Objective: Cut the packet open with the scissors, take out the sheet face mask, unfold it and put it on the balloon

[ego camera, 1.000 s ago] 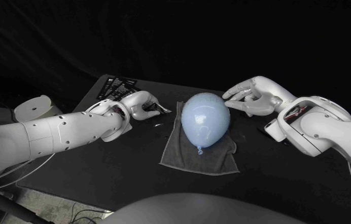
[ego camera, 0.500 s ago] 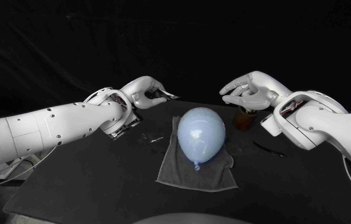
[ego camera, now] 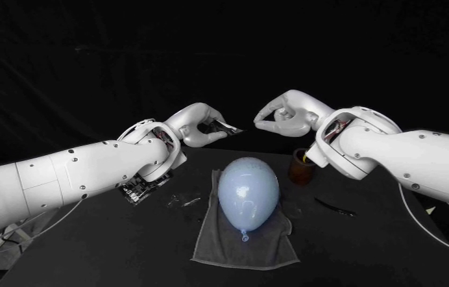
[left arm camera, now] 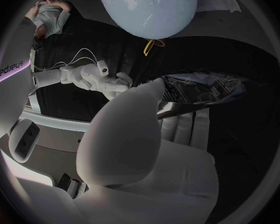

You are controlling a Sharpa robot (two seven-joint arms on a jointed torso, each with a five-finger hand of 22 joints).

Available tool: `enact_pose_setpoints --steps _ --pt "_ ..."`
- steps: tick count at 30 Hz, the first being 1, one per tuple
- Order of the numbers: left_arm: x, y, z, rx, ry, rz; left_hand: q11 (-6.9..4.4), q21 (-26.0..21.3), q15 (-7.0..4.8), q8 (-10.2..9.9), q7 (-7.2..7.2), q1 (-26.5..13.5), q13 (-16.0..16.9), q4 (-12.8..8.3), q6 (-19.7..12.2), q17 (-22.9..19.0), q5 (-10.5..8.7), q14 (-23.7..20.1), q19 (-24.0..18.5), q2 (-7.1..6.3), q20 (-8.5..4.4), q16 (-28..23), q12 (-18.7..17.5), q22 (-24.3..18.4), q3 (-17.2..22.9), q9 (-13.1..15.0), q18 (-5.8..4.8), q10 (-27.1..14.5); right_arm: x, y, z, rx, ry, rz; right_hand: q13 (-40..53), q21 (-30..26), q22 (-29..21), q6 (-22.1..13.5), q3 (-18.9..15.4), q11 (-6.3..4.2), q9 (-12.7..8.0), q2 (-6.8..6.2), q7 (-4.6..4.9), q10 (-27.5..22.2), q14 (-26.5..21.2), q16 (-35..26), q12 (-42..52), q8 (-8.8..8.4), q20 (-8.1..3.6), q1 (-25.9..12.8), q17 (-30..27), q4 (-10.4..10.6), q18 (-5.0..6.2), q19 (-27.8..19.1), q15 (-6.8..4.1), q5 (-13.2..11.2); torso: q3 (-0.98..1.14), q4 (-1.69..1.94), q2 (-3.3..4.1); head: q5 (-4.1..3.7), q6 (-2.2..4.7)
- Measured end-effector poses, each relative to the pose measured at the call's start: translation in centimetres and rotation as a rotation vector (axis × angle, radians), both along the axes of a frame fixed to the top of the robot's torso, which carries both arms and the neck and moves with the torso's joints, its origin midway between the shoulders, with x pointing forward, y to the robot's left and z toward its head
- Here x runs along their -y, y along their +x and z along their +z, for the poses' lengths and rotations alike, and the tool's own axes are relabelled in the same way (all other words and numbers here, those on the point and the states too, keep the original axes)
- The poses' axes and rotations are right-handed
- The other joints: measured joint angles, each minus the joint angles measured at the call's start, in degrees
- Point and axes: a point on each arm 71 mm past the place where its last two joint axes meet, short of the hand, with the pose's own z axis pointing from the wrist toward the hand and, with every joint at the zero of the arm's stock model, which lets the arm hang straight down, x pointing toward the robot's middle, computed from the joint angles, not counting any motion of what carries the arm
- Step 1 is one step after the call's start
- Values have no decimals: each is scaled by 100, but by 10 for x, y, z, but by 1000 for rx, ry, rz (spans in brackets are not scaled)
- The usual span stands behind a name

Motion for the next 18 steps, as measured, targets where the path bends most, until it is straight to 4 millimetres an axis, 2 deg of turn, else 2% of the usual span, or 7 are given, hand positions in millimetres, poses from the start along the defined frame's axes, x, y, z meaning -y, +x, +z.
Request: enact_pose_setpoints --steps 4,6,8,10,18 --pt "10 5 1 5 2 -13 0 0 9 -1 1 -13 0 0 1 0 0 9 0 -13 0 0 0 0 0 0 -1 0 -10 1 1 11 -42 -13 127 48 93 -4 -14 3 34 15 3 1 0 54 226 0 -10 -87 4 96 -2 21 1 44 -2 5 9 -76 89" --pt "14 6 2 8 4 -18 0 0 9 -1 1 -13 0 0 1 0 0 9 0 -13 0 0 0 0 0 0 -1 0 -14 2 0 15 -59 -19 209 85 124 -4 -7 28 47 14 3 9 -1 87 313 4 -8 -87 19 118 -4 52 1 45 -3 5 11 -96 103" --pt "16 7 2 9 6 -22 0 0 9 -2 1 -13 0 0 1 0 0 9 0 -13 0 0 0 0 0 0 -1 0 -17 2 0 19 -72 -22 409 89 144 -4 -23 33 54 15 2 14 -1 87 361 23 -8 -87 20 134 -5 52 1 45 -3 5 12 -120 108" --pt "19 8 1 10 8 -26 1 0 9 -2 2 -13 0 0 1 0 -1 8 0 -13 0 0 0 0 0 0 -2 -1 -20 1 0 23 -84 -24 483 90 160 -4 -43 34 70 9 2 14 -1 111 405 23 -8 -142 20 155 -86 52 1 45 -6 7 12 -149 109" --pt "25 9 2 11 13 -38 22 0 9 -7 4 -21 0 1 -2 0 -17 8 -1 -21 0 0 1 0 34 0 -3 20 -29 -3 0 37 -114 -14 675 133 221 -3 -55 30 94 7 2 75 -1 147 602 23 11 -186 5 246 -88 71 1 44 -6 12 9 -220 84"
